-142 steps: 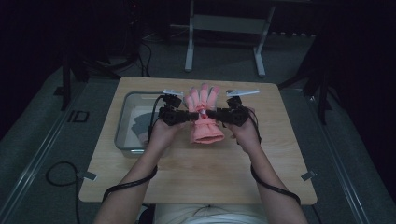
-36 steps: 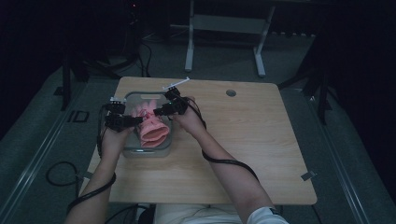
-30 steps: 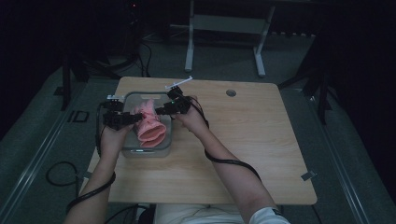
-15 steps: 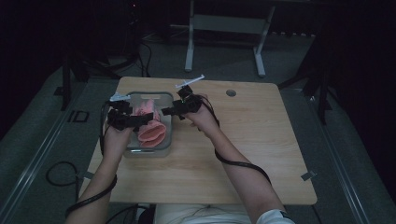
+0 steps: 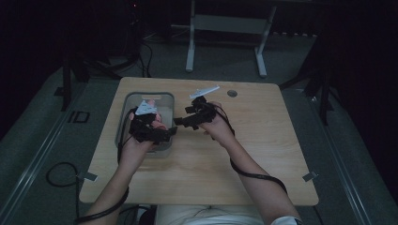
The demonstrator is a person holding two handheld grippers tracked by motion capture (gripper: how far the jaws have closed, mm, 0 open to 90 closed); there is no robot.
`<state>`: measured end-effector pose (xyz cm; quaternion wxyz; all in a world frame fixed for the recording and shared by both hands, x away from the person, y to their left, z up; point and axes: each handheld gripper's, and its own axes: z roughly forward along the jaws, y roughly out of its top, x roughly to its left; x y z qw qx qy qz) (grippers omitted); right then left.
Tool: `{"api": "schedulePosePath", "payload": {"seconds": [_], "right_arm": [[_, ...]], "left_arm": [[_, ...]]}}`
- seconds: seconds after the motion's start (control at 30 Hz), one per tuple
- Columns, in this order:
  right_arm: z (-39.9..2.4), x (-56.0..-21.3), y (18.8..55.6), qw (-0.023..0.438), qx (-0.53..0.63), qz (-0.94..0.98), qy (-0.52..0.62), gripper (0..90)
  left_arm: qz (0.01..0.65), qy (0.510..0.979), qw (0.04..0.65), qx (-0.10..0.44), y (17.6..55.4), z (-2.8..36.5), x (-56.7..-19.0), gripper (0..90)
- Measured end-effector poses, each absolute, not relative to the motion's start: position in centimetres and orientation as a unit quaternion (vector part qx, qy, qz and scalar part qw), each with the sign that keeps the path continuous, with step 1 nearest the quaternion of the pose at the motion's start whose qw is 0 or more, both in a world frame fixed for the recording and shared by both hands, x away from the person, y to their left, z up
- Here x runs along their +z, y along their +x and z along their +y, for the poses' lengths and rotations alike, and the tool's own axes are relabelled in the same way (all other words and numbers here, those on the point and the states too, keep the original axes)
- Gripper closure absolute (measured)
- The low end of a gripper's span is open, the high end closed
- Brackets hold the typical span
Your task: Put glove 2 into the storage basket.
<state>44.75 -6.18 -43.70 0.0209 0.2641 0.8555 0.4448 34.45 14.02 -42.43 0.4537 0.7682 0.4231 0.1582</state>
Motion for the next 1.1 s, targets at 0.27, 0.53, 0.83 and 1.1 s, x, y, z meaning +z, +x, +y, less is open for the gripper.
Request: {"api": "schedulePosePath", "payload": {"seconds": [0.27, 0.53, 0.83, 1.1], "right_arm": [[-7.9, -45.8, 43.4, 0.026, 0.449, 0.856, 0.256, 18.8], [-9.1, -47.5, 42.4, 0.032, 0.442, 0.859, 0.255, 18.9], [-9.7, -49.8, 41.9, 0.029, 0.428, 0.869, 0.246, 18.7], [-9.6, -51.5, 41.5, 0.033, 0.418, 0.874, 0.246, 17.6]], "left_arm": [[0.381, 0.796, 0.446, 0.149, 32.0, 10.5, -43.9, 3.6], [0.362, 0.815, 0.429, 0.139, 30.7, 8.6, -46.6, 3.6], [0.336, 0.823, 0.447, 0.104, 29.7, 8.4, -49.7, 3.5], [0.333, 0.833, 0.432, 0.097, 29.2, 8.3, -52.0, 3.5]]}}
